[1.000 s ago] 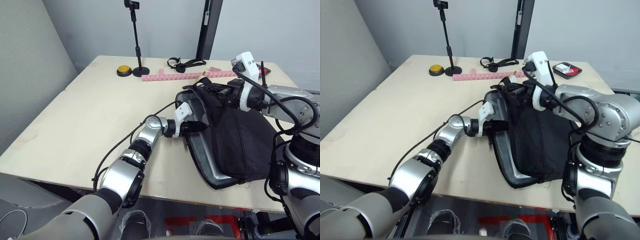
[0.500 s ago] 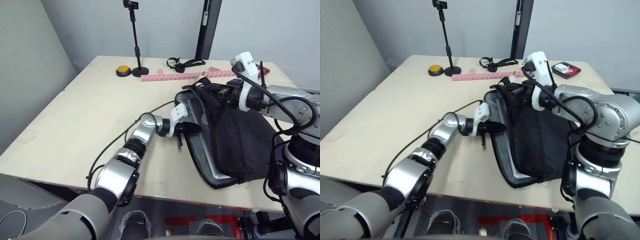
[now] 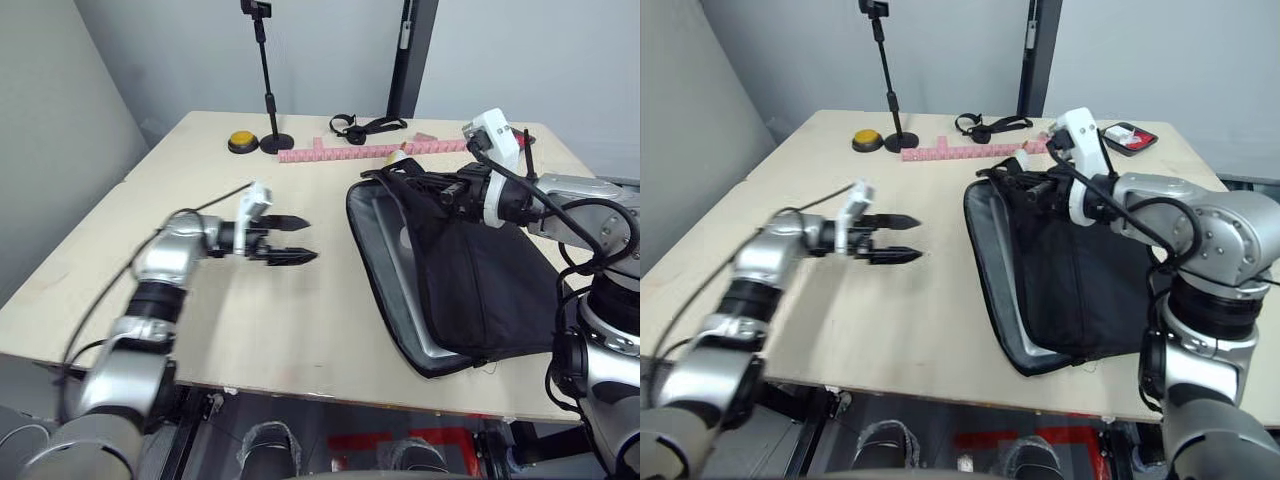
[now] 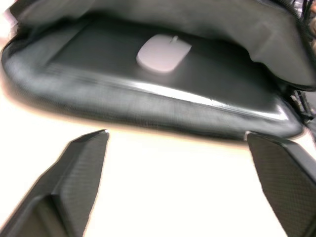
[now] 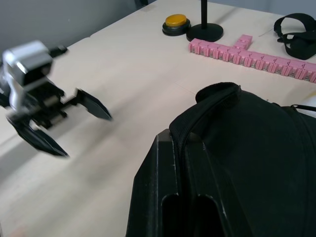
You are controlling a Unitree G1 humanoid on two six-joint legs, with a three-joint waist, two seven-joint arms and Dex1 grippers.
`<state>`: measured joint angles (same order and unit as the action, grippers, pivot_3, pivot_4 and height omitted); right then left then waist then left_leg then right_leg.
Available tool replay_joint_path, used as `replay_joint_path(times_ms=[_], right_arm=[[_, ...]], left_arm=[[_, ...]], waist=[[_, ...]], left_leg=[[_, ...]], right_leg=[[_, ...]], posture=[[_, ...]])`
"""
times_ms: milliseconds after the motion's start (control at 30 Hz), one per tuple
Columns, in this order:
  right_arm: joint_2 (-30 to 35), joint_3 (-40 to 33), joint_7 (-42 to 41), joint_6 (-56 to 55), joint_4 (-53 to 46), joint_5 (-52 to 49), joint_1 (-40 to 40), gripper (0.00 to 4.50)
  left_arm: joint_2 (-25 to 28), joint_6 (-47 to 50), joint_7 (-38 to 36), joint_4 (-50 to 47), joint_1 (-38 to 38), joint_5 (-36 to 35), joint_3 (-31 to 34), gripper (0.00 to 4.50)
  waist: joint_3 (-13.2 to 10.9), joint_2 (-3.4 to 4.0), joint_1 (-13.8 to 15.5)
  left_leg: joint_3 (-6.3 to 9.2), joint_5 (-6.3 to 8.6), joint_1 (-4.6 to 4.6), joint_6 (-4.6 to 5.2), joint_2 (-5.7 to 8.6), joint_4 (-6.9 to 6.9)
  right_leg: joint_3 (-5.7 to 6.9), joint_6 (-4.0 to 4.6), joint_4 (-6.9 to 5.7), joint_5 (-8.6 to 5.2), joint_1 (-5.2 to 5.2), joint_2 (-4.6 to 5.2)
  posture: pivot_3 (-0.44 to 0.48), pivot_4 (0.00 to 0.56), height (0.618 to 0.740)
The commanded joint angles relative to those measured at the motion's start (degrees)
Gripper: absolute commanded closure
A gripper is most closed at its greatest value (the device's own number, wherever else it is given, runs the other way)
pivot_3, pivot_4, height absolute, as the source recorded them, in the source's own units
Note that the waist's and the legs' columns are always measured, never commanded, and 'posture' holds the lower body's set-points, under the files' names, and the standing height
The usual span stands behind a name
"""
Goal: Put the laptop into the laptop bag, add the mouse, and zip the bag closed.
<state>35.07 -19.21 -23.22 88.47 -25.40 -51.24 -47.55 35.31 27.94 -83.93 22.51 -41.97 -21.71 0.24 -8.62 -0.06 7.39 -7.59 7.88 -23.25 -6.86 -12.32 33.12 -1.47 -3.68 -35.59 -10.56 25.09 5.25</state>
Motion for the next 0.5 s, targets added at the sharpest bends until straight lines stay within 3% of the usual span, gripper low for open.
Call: replay_joint_path(times_ms=[33,267,500], right_arm=[[2.9,0.5,-5.7,-3.3,-2.8,-3.7,0.0,4.5],[9.5,4.0,-14.4,-6.9,-5.7,-8.0,4.0,4.5],[18.5,6.0,-27.1,-16.8,-9.7,-7.8,12.1,4.5]], left_arm=[[2.9,7.3,-0.5,-3.3,-1.5,-5.5,3.8,0.01],[9.6,15.3,-1.7,-7.5,-1.2,-10.6,6.1,0.01],[14.0,12.6,-4.9,-9.6,1.2,-10.4,4.4,0.01]], waist=[[0.0,0.0,0.2],[0.0,0.0,0.2],[0.0,-0.01,0.2]], left_leg=[[0.0,0.0,0.0,0.0,0.0,0.0],[0.0,0.0,-0.01,0.0,-0.01,0.0],[-0.01,0.01,0.02,0.01,-0.02,0.01]], right_leg=[[0.0,0.01,0.0,0.0,0.0,0.0],[0.01,0.02,0.01,-0.01,0.0,-0.02],[-0.01,0.02,0.0,-0.01,-0.02,-0.01]], posture=[[0.0,0.15,0.739],[0.0,0.15,0.739],[0.0,0.15,0.739]])
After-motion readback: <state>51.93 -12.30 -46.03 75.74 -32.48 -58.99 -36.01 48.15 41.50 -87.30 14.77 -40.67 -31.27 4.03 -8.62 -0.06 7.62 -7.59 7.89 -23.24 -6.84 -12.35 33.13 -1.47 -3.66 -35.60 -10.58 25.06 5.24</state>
